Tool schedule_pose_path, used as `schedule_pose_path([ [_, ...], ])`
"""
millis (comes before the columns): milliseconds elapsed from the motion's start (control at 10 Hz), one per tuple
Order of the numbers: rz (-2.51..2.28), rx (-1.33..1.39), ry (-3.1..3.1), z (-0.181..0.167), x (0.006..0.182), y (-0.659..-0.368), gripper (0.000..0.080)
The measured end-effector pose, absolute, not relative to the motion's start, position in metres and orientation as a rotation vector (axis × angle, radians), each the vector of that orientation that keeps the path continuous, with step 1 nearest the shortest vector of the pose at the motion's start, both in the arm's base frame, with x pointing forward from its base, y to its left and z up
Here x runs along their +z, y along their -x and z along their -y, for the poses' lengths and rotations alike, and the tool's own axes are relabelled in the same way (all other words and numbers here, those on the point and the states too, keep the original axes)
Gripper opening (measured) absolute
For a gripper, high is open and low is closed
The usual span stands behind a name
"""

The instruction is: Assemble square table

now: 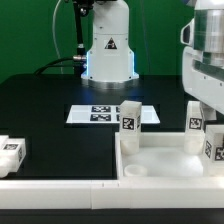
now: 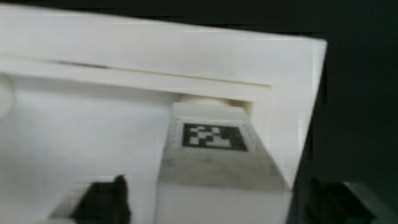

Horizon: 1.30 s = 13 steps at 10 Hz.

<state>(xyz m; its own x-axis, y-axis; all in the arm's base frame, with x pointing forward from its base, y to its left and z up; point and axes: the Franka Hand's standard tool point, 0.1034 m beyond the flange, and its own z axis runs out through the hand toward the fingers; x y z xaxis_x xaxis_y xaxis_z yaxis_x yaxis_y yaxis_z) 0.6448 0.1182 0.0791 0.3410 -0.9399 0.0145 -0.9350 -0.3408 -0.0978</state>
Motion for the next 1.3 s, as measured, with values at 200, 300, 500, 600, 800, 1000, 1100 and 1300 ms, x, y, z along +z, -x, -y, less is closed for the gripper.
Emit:
schedule_pose_path([
  [200, -1.397, -0.148, 2.722, -0.127, 0.079, -0.644, 0.0636],
  [300, -1.371, -0.151, 2.739, -0.124, 0.079, -0.644, 0.0645],
  [500, -1.182, -0.160, 2.835, -0.123, 0.078, -0.644, 0.0645],
  [600, -0.948, -0.174, 2.936, -0.120, 0.079, -0.646, 0.0648],
  [800, -0.500, -0.192, 3.056, -0.117, 0.081, -0.650, 0.0648],
  [1000, -0.419, -0.193, 3.072, -0.116, 0.080, -0.649, 0.0533],
  [1100, -0.442, -0.192, 3.067, -0.116, 0.080, -0.649, 0.0533],
  [1300, -0.467, -0.194, 3.067, -0.112, 0.080, -0.650, 0.0289],
])
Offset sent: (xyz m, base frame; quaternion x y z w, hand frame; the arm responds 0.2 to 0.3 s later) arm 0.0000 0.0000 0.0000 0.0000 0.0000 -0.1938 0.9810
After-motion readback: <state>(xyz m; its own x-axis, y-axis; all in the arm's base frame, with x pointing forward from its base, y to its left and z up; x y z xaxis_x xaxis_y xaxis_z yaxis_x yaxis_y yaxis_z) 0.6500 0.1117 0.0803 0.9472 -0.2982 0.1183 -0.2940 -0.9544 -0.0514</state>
